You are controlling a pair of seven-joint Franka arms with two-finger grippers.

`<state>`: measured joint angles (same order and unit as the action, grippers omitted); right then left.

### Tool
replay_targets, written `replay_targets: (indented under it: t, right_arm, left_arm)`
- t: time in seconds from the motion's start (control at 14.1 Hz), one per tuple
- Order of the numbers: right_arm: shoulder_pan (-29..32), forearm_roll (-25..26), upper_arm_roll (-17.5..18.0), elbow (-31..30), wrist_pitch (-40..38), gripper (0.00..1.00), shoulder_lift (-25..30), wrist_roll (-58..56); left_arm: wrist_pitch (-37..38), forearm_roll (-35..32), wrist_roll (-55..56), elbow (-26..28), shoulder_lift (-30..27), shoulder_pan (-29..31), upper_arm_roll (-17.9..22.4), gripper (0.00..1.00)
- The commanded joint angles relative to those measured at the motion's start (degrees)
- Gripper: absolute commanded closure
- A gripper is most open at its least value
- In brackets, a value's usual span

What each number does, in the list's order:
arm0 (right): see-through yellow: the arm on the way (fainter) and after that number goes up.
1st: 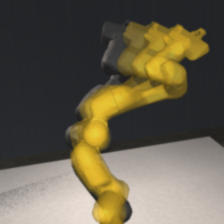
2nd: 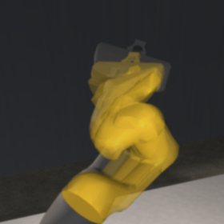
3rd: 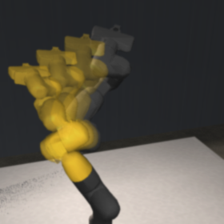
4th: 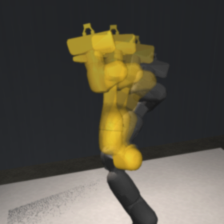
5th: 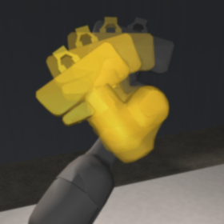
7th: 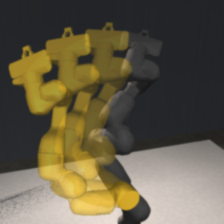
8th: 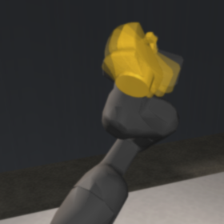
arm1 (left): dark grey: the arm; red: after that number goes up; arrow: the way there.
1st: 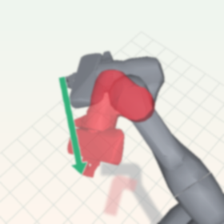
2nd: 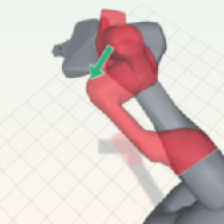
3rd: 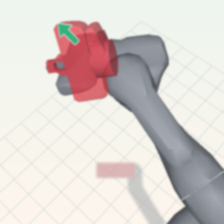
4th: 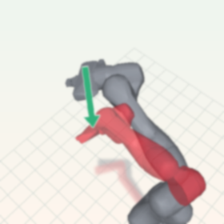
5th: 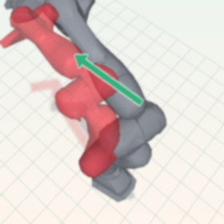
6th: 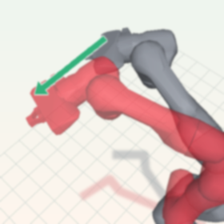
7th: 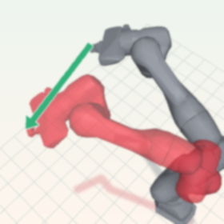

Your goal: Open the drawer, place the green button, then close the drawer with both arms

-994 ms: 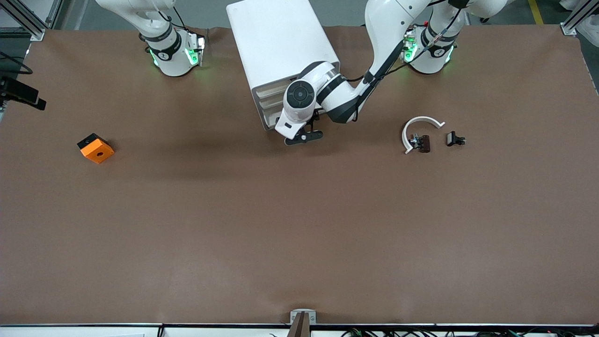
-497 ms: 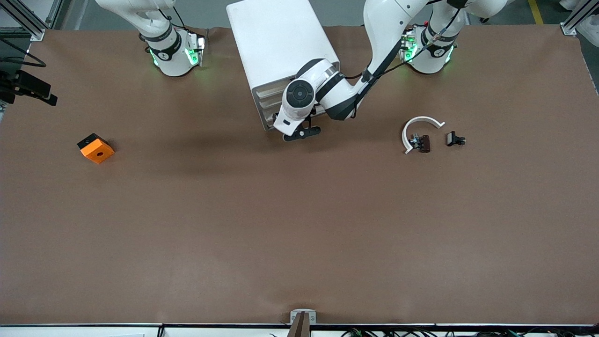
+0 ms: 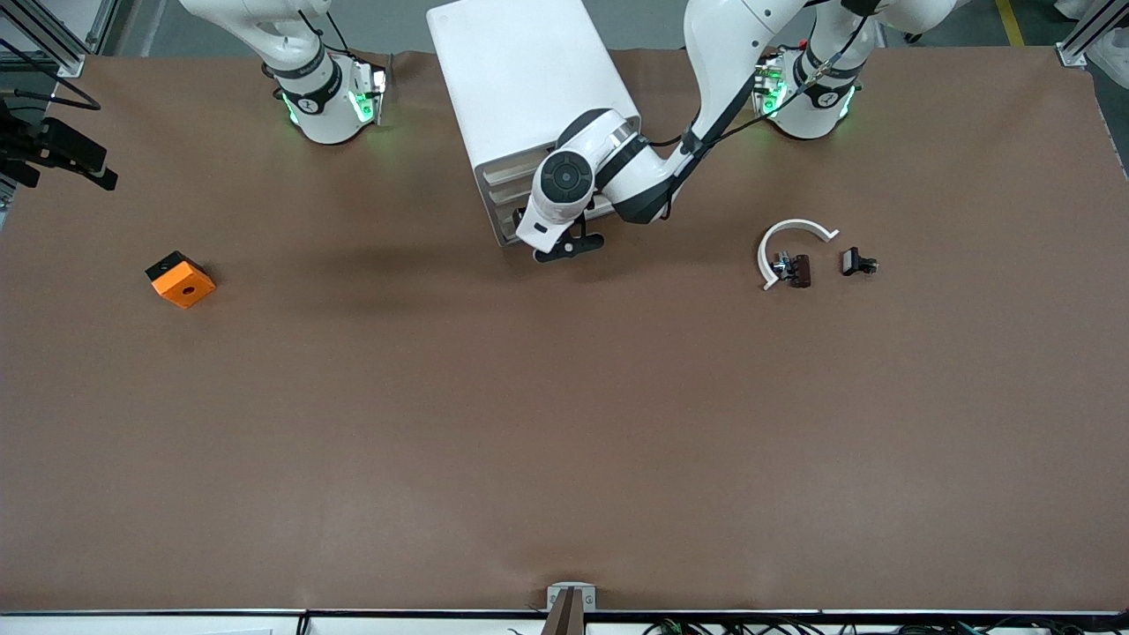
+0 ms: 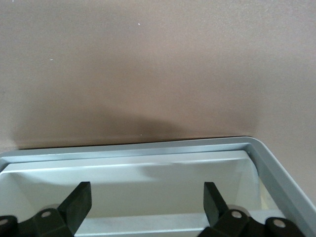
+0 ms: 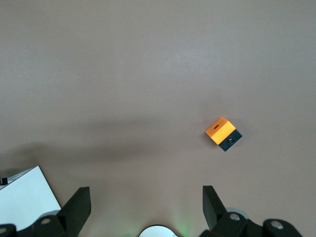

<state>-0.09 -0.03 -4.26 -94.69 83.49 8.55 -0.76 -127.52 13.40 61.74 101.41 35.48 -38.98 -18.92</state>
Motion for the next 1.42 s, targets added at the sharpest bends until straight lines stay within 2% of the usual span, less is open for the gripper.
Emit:
replay_targets:
  t: [0.0, 0.28, 0.78, 1.35]
  right_arm:
    - [-1.0, 0.3, 0.1, -1.8, 1.8, 0.00, 1.6, -0.1]
    - [-1.0, 0.3, 0.3, -0.7, 2.6, 0.00, 1.6, -0.6]
    - [-1.4, 0.3, 1.7, -0.7, 4.1, 0.00, 1.6, -0.7]
    - [-1.4, 0.3, 1.6, -0.8, 3.9, 0.00, 1.6, -0.9]
  left_arm:
    - [-0.5, 1.7, -0.2, 1.2, -0.7, -0.1, -0.9, 0.00]
    - [-0.5, 1.6, -0.2, 0.6, -1.6, 2.1, -0.6, 0.00]
    - [-0.5, 0.7, 0.0, -1.4, -6.1, 13.4, -0.4, 0.00]
    - [0.8, 0.7, 0.1, -1.9, -9.6, 22.9, -0.4, 0.00]
